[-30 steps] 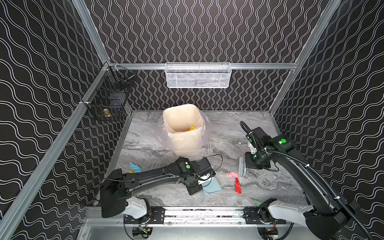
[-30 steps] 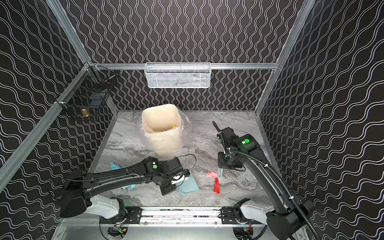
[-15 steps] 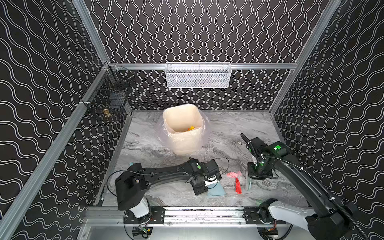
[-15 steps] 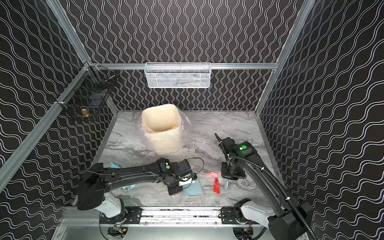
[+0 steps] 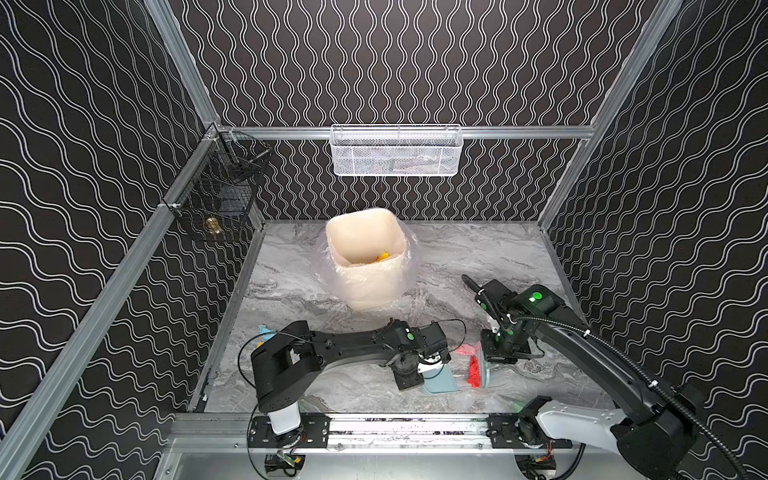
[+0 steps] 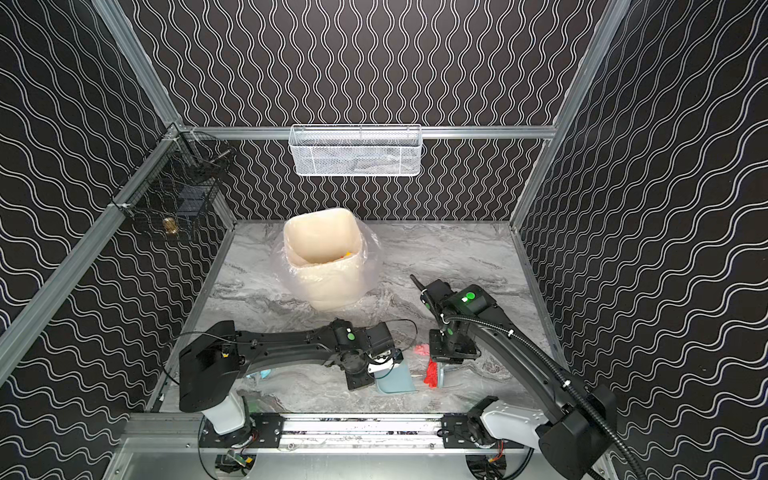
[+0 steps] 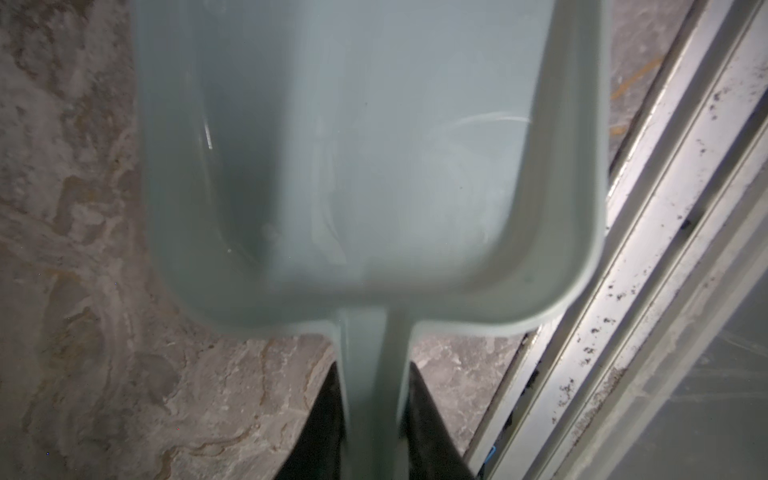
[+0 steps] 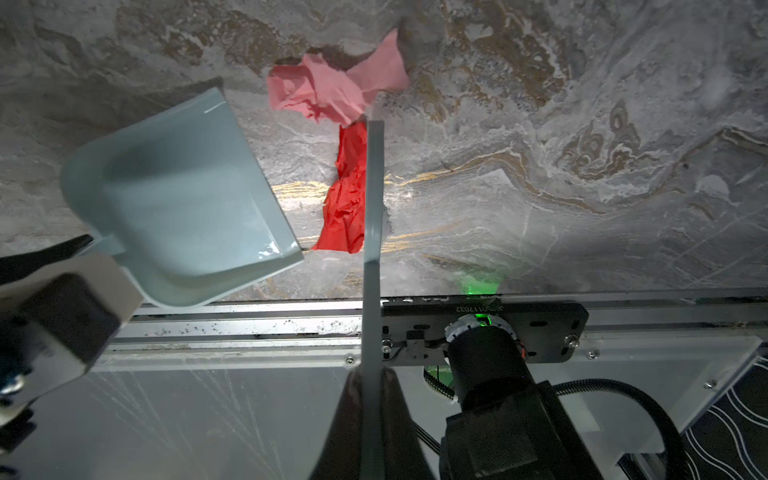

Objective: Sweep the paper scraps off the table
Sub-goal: 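Sweep the pink and red scraps toward the dustpan with the right-held brush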

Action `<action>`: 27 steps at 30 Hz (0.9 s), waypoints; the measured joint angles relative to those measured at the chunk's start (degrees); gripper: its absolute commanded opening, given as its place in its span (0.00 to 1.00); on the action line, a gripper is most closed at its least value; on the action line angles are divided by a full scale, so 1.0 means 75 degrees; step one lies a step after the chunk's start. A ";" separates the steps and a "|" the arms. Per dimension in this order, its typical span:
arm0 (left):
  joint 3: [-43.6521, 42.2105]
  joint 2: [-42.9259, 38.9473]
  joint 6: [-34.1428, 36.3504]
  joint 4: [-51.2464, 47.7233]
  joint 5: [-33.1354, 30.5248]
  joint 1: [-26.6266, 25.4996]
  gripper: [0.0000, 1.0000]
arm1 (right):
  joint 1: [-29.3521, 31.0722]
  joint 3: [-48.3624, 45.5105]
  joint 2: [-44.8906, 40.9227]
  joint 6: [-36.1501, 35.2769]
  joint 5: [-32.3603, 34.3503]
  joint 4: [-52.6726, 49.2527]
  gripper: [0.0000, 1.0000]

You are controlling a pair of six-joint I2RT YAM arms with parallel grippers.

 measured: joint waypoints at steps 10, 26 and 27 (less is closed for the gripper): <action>-0.0015 0.0233 -0.0012 0.0399 0.0003 0.0000 0.02 | 0.1247 0.0746 0.0667 0.0414 -0.0335 0.0417 0.00; -0.0705 -0.0542 -0.0886 0.0787 -0.0119 -0.0003 0.01 | -0.0338 0.2259 0.1329 -0.0796 0.1472 -0.0329 0.00; -0.0755 -0.0615 -0.0970 0.0784 -0.0157 -0.0003 0.01 | -0.0402 0.2285 0.1469 -0.0918 0.1600 -0.0303 0.00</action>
